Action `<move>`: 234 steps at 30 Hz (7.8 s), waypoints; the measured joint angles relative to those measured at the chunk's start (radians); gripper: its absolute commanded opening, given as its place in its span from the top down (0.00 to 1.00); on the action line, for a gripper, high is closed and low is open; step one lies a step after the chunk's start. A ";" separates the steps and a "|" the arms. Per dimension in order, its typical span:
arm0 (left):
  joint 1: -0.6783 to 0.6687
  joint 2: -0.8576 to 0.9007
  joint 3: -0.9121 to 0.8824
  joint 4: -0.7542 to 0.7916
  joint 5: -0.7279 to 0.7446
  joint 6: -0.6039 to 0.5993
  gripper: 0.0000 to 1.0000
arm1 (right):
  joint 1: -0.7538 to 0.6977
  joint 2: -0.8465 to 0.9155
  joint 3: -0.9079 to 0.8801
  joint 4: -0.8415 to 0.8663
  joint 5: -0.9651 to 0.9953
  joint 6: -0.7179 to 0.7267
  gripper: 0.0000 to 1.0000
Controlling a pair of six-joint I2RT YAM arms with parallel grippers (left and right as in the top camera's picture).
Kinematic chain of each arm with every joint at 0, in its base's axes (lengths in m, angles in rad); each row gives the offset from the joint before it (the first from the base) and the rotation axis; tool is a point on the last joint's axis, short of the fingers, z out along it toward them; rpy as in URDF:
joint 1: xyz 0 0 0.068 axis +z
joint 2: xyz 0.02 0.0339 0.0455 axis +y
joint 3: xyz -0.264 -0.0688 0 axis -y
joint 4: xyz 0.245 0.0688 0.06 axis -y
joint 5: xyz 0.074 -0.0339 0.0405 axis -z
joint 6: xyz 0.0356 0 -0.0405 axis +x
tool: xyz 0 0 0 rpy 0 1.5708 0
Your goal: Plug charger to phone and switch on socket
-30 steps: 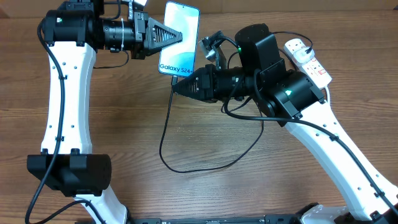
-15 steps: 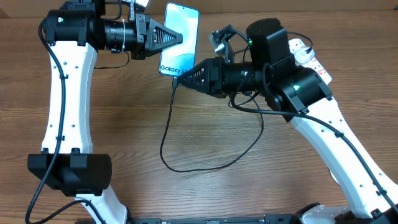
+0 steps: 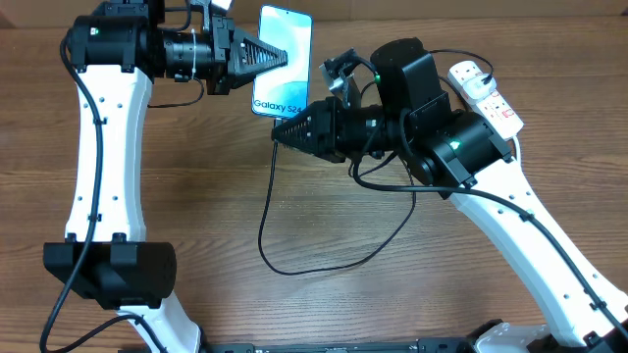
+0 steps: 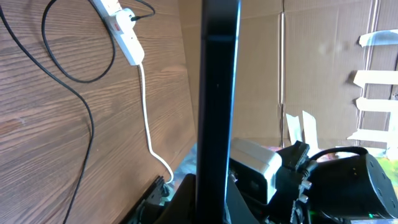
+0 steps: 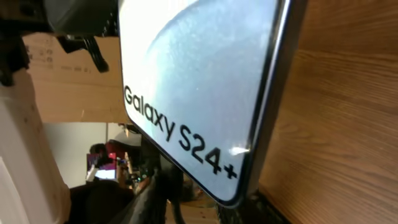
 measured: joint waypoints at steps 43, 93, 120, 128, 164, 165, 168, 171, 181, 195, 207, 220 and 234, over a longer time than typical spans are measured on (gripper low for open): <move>0.010 0.000 0.000 -0.016 -0.012 -0.005 0.96 | 0.006 0.011 0.000 0.052 0.008 0.084 0.41; -0.069 0.595 0.000 0.067 -0.448 0.410 0.96 | -0.331 0.024 0.000 -0.446 0.468 -0.333 0.02; -0.069 0.595 -0.024 0.143 -0.626 0.350 0.75 | -0.331 0.024 0.000 -0.445 0.472 -0.334 0.02; -0.069 0.594 -0.024 0.138 -0.721 0.328 0.58 | -0.331 0.024 0.000 -0.457 0.490 -0.337 0.01; -0.084 0.031 0.343 -0.259 -0.961 0.357 0.00 | -0.856 0.655 0.473 -0.335 0.858 -0.687 0.00; -0.084 0.032 0.343 -0.259 -0.962 0.357 0.00 | -0.863 0.670 0.473 -0.329 0.865 -0.686 0.00; -0.084 0.032 0.343 -0.259 -0.965 0.357 0.00 | -0.882 0.722 0.473 -0.312 0.890 -0.684 0.00; -0.084 0.032 0.343 -0.259 -0.966 0.357 0.00 | -0.884 0.760 0.473 -0.294 0.898 -0.684 0.00; -0.084 0.032 0.343 -0.259 -0.966 0.357 0.00 | -0.839 0.806 0.473 -0.254 0.896 -0.663 0.00; -0.084 0.032 0.343 -0.259 -0.966 0.357 0.00 | -0.838 0.859 0.473 -0.256 0.850 -0.643 0.00; -0.084 0.032 0.343 -0.259 -0.966 0.357 0.00 | -0.840 0.867 0.474 -0.282 0.846 -0.624 0.00; -0.084 0.032 0.343 -0.259 -0.966 0.357 0.00 | -0.853 0.877 0.487 -0.320 0.755 -0.631 0.00; -0.084 0.032 0.343 -0.259 -0.966 0.357 0.00 | -0.851 0.843 0.492 -0.492 0.729 -0.584 0.00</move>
